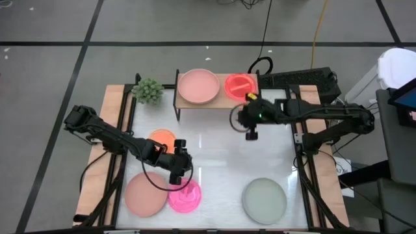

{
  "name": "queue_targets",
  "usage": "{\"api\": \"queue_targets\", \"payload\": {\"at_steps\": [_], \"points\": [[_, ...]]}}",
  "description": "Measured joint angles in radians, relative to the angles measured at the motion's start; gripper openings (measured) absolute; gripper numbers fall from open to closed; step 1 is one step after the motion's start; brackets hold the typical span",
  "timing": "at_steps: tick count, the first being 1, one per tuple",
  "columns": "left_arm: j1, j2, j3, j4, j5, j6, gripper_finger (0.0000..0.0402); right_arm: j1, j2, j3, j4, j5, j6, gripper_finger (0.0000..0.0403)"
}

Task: Place and stack plates onto a shelf
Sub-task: Stack the light brown plate on top of the light brown plate

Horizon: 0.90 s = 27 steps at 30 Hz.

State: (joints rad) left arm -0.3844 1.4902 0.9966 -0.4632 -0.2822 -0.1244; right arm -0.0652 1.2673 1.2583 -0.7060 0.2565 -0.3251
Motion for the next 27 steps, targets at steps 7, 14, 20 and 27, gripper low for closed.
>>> {"api": "queue_targets", "payload": {"at_steps": [7,14,20,27], "points": [[-0.053,0.0,0.0,-0.141,0.098,-0.115,0.0225,0.172,0.014,-0.018,0.007,-0.001,0.125,0.0089],[-0.106,0.0,0.0,-0.208,0.172,-0.262,0.0225,0.315,0.01,-0.137,0.142,0.001,0.198,0.0089],[-0.206,0.0,0.002,-0.281,0.216,-0.476,0.0225,0.393,0.009,-0.236,0.277,0.002,0.261,0.0089],[-0.336,0.0,0.002,-0.308,0.228,-0.712,0.0225,0.443,0.009,-0.307,0.373,0.003,0.271,0.0089]]}}
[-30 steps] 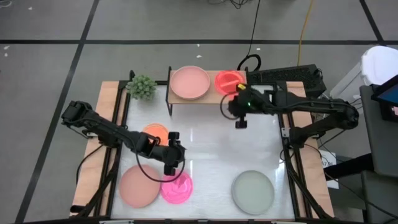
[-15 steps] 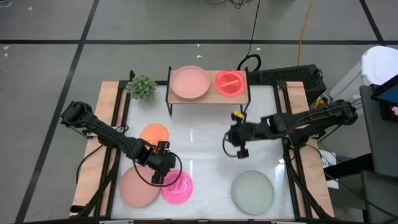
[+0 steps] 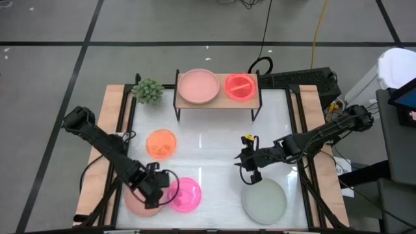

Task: Place and stack plates onto a shelf
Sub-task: Stack the light brown plate on top of the light brown plate

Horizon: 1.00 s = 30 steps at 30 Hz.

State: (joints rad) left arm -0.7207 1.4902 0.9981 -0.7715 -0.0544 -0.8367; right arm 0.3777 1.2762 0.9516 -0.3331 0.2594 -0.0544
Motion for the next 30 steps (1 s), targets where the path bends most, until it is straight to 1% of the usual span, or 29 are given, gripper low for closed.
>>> {"api": "queue_targets", "payload": {"at_steps": [4,9,11,16,22,27,30], "points": [[-0.065,0.001,0.0,0.006,-0.007,-0.14,0.0225,0.025,0.0,-0.003,-0.003,0.001,0.043,0.0089],[-0.144,0.002,0.0,0.085,-0.013,-0.276,0.0225,0.058,0.0,-0.003,-0.005,0.006,0.051,0.0089],[-0.166,0.002,0.0,0.114,-0.029,-0.319,0.0225,0.068,0.0,-0.003,0.002,0.028,0.052,0.0089],[-0.212,0.023,0.0,0.172,-0.071,-0.393,0.0225,0.073,0.0,-0.003,0.004,0.033,0.07,0.0089],[-0.254,0.102,0.0,0.247,-0.077,-0.441,0.0225,0.074,0.0,-0.003,0.007,0.034,0.07,0.0089],[-0.278,0.166,0.038,0.253,-0.077,-0.514,0.0225,0.074,0.0,-0.003,0.006,0.034,0.069,0.0089],[-0.291,0.21,0.062,0.246,-0.077,-0.522,0.0225,0.074,0.0,-0.003,-0.002,0.034,0.066,0.0089]]}}
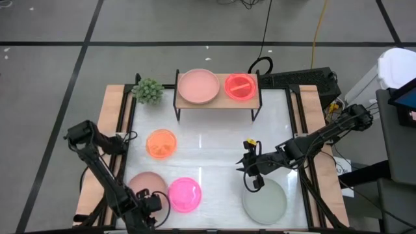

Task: Place and stack plates onto a shelf
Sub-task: Stack the light brown plate on top of the light brown plate

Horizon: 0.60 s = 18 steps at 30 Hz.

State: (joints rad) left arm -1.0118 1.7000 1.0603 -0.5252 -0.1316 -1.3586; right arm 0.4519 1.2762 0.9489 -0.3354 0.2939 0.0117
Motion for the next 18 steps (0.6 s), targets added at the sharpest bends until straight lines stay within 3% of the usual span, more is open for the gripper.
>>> {"api": "queue_targets", "payload": {"at_steps": [10,18], "points": [[-0.009,0.091,0.045,-0.077,-0.001,-0.066,0.0214,0.0,0.0,0.0,-0.02,0.0,-0.023,0.0089],[-0.02,0.101,0.045,-0.126,-0.001,-0.083,0.0115,0.0,0.0,0.0,-0.021,-0.002,-0.023,0.0089]]}}
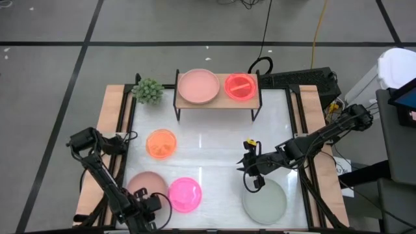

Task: Place and stack plates onto a shelf
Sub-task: Stack the light brown plate on top of the light brown plate

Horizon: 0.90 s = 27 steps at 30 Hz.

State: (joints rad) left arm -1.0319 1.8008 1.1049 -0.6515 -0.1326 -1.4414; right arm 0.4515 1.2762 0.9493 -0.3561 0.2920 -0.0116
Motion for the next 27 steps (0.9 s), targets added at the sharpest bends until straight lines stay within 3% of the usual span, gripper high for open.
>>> {"api": "queue_targets", "payload": {"at_steps": [6,13,27], "points": [[-0.011,-0.001,0.002,-0.044,-0.009,0.006,0.0049,0.0,0.0,0.0,0.0,-0.001,0.0,0.0089],[-0.011,-0.007,0.006,-0.09,-0.006,0.004,0.0033,0.0,0.0,0.0,0.0,-0.001,0.0,0.0089],[-0.011,-0.005,0.302,-0.641,-0.014,0.019,0.001,0.0,0.0,0.001,0.0,-0.002,0.0,0.0089]]}}
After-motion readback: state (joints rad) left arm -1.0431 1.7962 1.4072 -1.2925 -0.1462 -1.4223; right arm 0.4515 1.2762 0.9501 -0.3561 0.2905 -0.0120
